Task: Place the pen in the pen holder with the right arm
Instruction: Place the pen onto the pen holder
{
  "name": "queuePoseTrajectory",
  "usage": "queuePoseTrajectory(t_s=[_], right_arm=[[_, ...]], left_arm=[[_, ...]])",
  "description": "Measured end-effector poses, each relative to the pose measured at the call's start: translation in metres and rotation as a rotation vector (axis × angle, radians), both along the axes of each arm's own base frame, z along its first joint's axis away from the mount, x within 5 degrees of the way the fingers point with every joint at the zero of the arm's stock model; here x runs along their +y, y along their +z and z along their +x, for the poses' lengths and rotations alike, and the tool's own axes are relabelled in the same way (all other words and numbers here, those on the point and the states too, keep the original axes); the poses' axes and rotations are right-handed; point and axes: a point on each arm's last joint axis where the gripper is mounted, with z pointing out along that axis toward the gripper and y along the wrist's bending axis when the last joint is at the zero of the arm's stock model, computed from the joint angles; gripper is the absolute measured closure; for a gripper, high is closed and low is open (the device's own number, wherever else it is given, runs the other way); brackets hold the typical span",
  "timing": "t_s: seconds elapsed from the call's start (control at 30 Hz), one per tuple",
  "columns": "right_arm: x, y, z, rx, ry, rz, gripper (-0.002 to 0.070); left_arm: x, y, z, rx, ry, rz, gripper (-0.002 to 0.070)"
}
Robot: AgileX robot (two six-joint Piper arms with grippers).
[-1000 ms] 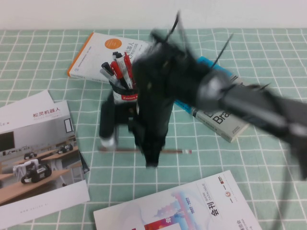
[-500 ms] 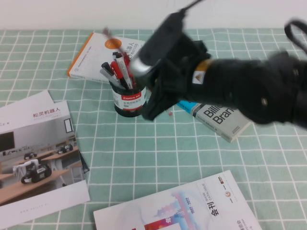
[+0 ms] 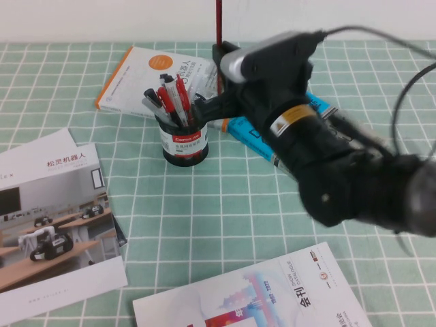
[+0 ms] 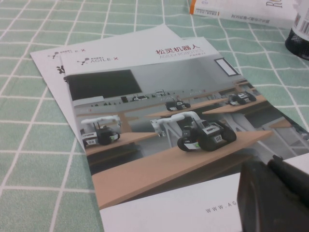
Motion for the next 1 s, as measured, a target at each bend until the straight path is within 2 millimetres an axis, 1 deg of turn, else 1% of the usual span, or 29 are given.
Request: queuePoseTrajectory(t_s=[0.1,0.2,0.27,0.43,0.53,0.7,1.0], right_arm=[[0.009,-0.017,0.008,-0.019,0.023,0.069,0.0664],[0.023,-0.034,0.019,-0.011,0.052,0.08,0.0664],[0.032,-0.043,0.028,-0.017,0.063,0.077,0.0664],[0.051,-0.053,0.046,-0.028,0.079,0.076,0.0664],[0.059,-0.058,0.054,-0.017,0.084,0.057,0.0664],[0.063,-0.069,0.059,-0.012,0.074,0.001,0.0664],[0.065,-0.08,0.063,0.002,0.06,-0.093,0.0664]], left_arm=[[0.0,0.0,0.0,0.0,0.0,0.0,0.068],[0.0,0.0,0.0,0.0,0.0,0.0,0.068],[0.0,0.0,0.0,0.0,0.0,0.0,0.068],[0.0,0.0,0.0,0.0,0.0,0.0,0.068],[0.0,0.0,0.0,0.0,0.0,0.0,0.068],[0.0,0.0,0.0,0.0,0.0,0.0,0.068],[0.0,0.0,0.0,0.0,0.0,0.0,0.068]])
